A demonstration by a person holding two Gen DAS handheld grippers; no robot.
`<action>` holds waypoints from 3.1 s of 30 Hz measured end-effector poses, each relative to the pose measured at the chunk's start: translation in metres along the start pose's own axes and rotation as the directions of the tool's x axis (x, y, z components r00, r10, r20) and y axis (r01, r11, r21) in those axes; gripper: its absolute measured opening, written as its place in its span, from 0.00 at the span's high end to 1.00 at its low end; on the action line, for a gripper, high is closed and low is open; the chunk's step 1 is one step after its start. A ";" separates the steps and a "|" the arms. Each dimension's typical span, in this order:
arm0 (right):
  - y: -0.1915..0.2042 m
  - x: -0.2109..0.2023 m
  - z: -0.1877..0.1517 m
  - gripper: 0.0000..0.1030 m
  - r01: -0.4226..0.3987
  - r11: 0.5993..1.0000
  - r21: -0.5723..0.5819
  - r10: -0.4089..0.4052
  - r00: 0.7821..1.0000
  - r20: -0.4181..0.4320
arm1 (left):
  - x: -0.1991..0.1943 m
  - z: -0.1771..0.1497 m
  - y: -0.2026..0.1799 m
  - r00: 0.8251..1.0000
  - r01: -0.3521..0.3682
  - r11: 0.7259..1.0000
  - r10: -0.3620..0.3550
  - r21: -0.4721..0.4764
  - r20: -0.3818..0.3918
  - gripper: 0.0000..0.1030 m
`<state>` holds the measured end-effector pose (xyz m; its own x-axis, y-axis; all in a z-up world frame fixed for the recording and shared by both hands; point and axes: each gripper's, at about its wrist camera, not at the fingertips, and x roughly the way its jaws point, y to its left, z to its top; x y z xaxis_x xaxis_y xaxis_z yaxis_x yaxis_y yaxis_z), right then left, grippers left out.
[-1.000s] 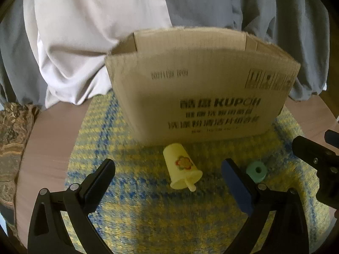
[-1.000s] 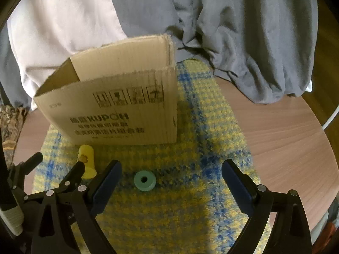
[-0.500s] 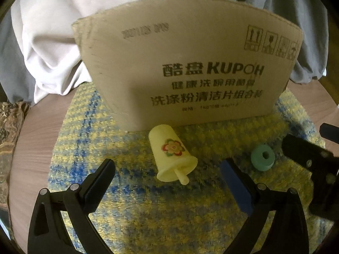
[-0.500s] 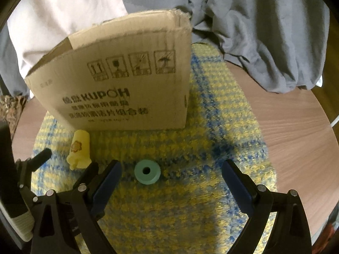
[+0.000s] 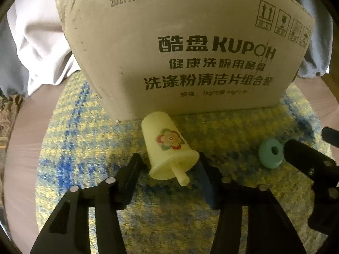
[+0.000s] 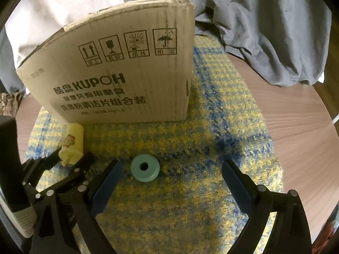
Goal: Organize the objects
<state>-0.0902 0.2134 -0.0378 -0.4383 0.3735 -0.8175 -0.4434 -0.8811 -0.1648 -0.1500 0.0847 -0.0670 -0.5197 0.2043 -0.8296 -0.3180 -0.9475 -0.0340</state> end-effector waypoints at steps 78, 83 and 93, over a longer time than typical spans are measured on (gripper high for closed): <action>0.008 -0.055 0.010 0.65 -0.035 0.998 -0.044 0.040 0.990 0.135 | -0.063 0.004 0.023 0.993 0.002 0.999 0.003 -0.038 0.119 0.74; 0.010 -0.064 0.015 0.65 -0.036 0.998 -0.048 0.043 0.987 0.156 | -0.070 0.008 0.026 0.991 0.003 0.999 0.002 -0.041 0.136 0.74; 0.015 -0.090 0.027 0.64 -0.039 0.997 -0.064 0.052 0.975 0.216 | -0.087 0.021 0.030 0.985 0.014 0.999 -0.007 -0.039 0.172 0.98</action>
<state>-0.0784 0.1743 0.0485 -0.6195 0.3811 -0.6863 -0.3747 -0.9118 -0.1681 -0.1312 0.0440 0.0163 -0.6465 0.2502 -0.7208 -0.2942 -0.9534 -0.0670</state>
